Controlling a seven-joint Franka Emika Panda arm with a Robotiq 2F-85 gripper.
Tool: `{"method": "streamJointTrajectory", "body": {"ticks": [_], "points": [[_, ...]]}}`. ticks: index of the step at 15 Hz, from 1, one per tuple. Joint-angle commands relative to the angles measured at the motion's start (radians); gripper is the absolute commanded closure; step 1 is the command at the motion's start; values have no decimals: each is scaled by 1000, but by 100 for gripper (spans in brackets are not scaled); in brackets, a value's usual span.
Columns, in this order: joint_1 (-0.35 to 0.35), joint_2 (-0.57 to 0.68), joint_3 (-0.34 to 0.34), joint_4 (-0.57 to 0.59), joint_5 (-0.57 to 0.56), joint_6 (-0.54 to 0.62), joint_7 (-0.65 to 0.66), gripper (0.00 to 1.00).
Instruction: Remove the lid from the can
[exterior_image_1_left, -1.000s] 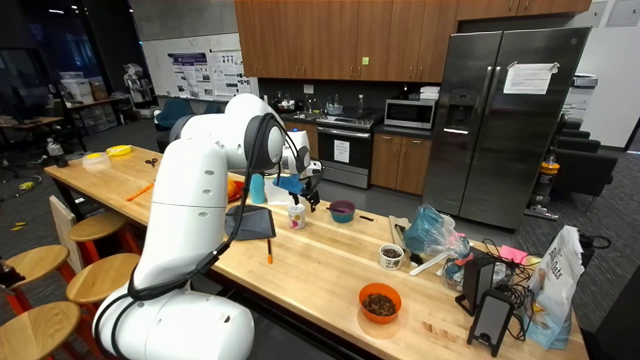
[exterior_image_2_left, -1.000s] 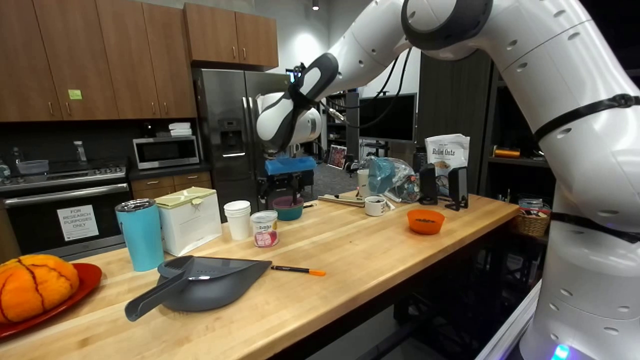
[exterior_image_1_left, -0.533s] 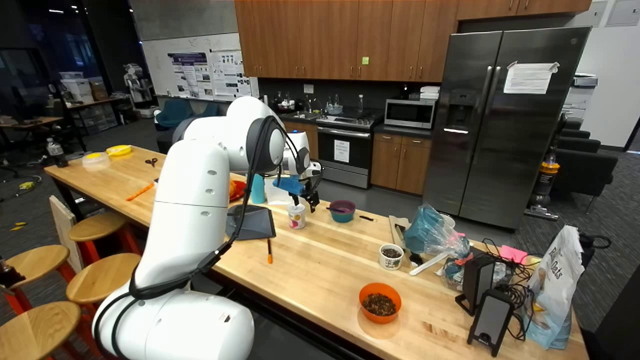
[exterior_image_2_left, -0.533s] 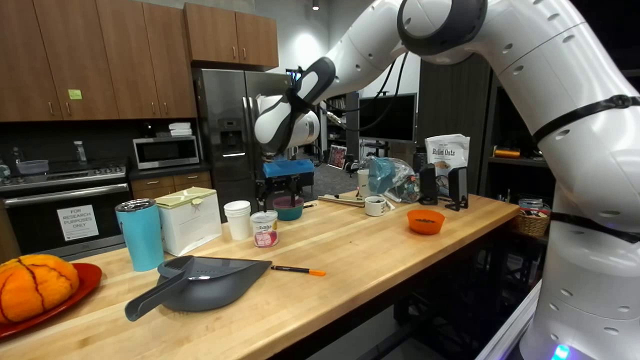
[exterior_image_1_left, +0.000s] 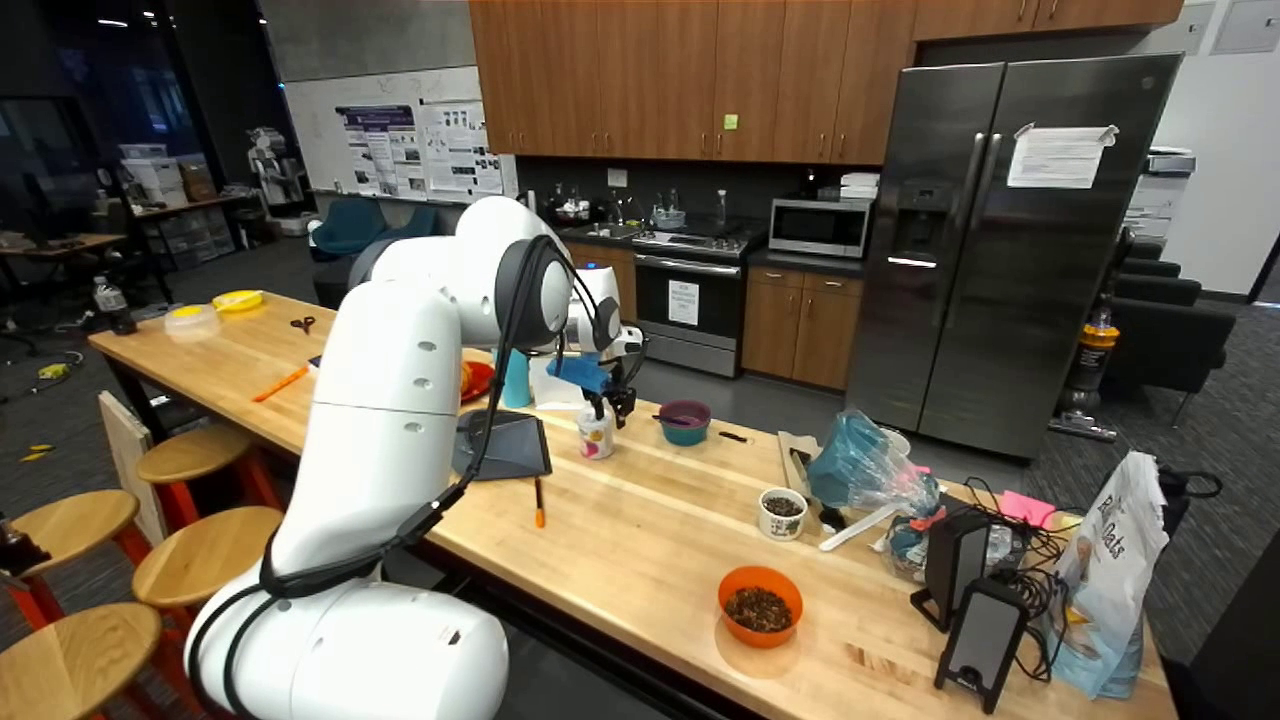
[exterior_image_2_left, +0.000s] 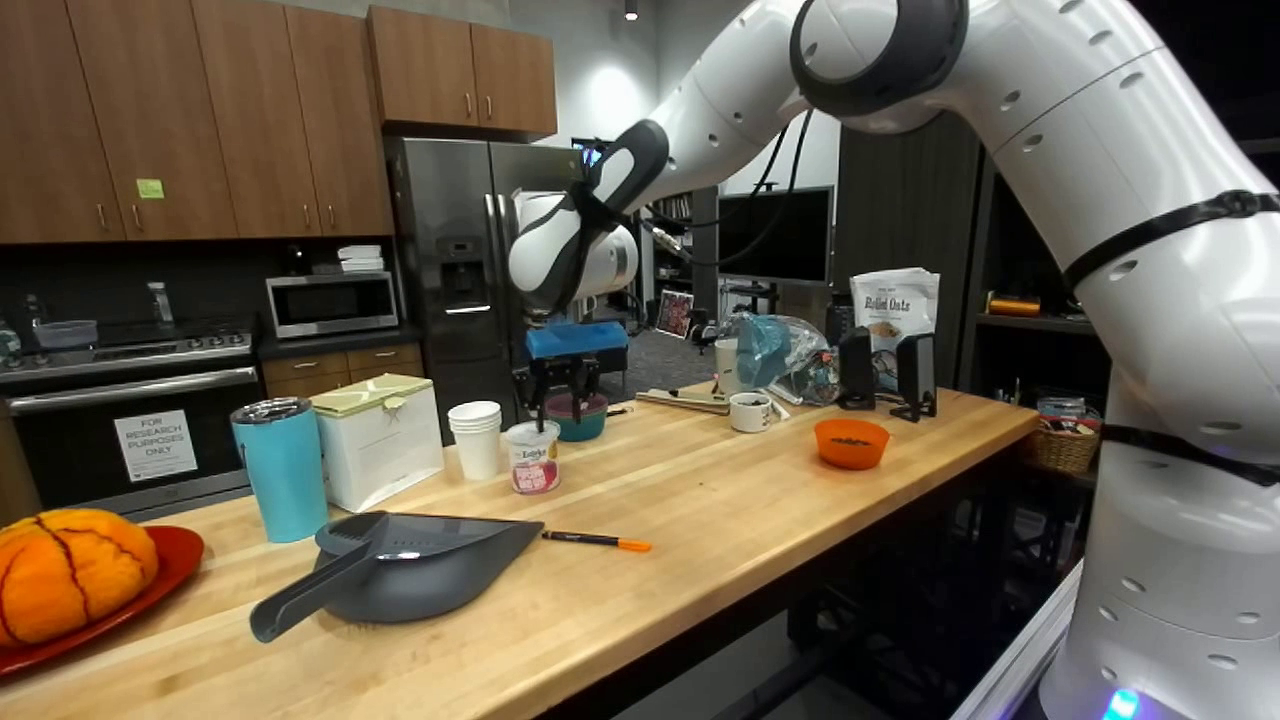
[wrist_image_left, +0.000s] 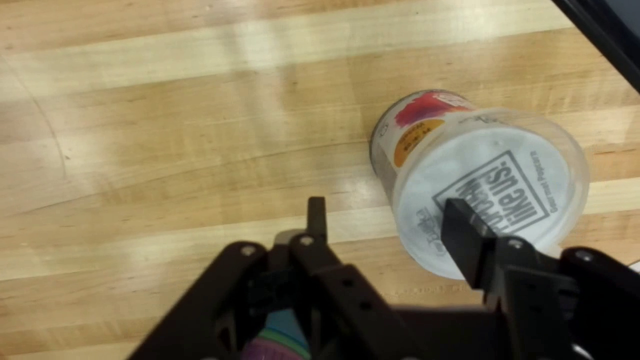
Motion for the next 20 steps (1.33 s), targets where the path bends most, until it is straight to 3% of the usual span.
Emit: {"method": "streamJointTrajectory", "body": {"ticks": [1,4,5,20], "points": [[10,7,-16,19,3,-10,10,70],[6,6,-14,19,10,-11,5,95],[5,6,-14,19,11,-10,5,99],[23,-20,-25,6,-13,-20,16,100]]}}
